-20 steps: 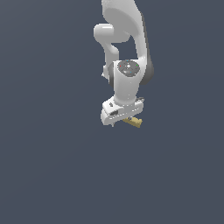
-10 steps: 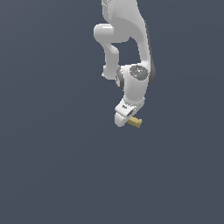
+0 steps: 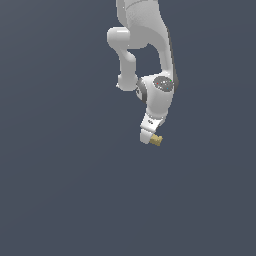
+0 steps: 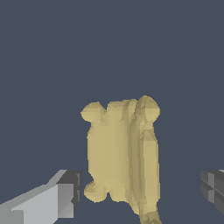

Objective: Pick up the object and move it to a goal position.

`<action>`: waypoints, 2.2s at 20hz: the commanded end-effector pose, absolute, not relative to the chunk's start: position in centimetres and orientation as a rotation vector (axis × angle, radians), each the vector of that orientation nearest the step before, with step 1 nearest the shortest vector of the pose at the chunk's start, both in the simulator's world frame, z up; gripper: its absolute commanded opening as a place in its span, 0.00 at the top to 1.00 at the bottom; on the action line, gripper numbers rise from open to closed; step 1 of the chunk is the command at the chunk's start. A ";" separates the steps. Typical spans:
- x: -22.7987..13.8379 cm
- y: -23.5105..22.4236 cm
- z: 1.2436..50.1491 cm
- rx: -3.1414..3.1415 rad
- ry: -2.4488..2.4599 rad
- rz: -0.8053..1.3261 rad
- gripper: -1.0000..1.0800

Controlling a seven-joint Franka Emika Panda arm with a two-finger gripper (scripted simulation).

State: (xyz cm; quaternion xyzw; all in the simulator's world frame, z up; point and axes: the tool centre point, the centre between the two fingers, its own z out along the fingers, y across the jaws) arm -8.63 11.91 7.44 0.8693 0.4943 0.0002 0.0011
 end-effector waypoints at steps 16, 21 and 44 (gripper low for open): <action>-9.3 12.4 4.2 2.695 1.615 -0.001 0.04; -9.3 12.4 2.5 2.693 1.617 0.000 0.04; -8.4 12.3 4.1 2.689 1.622 0.004 1.00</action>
